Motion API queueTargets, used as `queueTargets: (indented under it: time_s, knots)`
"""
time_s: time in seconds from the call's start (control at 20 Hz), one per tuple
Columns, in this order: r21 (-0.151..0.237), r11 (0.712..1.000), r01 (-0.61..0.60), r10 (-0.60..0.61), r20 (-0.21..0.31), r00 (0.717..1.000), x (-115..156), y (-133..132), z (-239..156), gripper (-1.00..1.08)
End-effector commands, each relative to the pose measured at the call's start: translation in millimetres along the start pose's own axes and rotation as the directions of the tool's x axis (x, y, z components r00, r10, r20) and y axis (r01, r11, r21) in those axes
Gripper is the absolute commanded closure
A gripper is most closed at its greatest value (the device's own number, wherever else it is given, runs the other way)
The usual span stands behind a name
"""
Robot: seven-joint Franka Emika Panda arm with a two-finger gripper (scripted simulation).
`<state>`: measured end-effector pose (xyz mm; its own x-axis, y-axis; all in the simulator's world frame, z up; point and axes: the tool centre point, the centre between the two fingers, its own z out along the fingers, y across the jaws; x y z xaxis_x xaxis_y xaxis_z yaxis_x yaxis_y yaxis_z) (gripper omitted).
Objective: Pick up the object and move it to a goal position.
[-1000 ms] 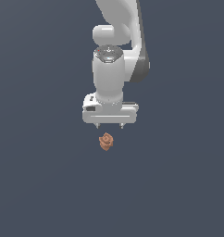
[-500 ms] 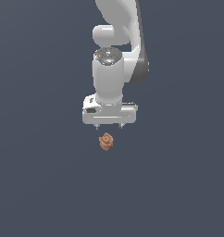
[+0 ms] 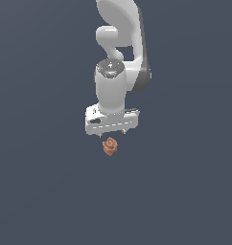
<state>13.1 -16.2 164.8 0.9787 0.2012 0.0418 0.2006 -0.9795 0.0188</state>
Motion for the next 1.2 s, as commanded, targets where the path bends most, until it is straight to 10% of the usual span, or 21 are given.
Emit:
queueTargets:
  time_s: [0.0, 1.15]
  knots:
    - [0.001, 0.998, 0.062, -0.062, 0.006, 0.998, -1, 2, 9, -0.92]
    - [0.036, 0.863, 0.504, -0.504, 0.026, 0.863, -14, 10, 71, -0.92]
